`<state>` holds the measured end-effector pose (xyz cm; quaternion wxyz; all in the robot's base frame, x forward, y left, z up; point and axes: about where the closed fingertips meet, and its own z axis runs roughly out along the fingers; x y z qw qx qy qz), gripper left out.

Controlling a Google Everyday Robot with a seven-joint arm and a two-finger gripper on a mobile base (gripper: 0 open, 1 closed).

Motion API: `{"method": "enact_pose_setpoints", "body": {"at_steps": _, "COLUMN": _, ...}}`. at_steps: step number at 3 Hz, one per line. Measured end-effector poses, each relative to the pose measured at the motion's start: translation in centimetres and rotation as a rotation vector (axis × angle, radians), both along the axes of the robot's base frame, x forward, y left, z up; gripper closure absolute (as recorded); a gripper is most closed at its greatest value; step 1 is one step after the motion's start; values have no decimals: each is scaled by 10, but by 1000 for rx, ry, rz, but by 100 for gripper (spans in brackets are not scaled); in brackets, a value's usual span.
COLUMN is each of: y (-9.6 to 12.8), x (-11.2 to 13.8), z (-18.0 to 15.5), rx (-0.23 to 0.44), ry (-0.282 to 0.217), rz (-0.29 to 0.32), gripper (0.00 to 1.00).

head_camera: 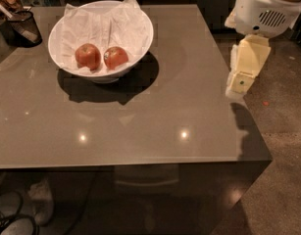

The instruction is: Pick apple from white bowl

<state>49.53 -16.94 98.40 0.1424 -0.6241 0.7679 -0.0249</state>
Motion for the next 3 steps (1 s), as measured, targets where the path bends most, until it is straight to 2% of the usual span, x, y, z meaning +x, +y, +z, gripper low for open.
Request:
{"method": "enact_pose_setpoints", "body": {"at_steps": 1, "y": 15, "x": 19, "z": 5, "rx": 60, "ry": -30, "rz": -15, "gripper": 0}}
{"method": "enact_pose_setpoints", "body": {"at_steps": 2, "y": 56, "x": 71, "z": 19, "rx": 113, "ry": -45, "rz": -6, "gripper": 0}}
{"method": "enact_pose_setpoints", "body": {"at_steps": 3, "y": 70, "x": 79, "z": 28, "rx": 127, "ry": -71, "rz": 21, "gripper": 0}}
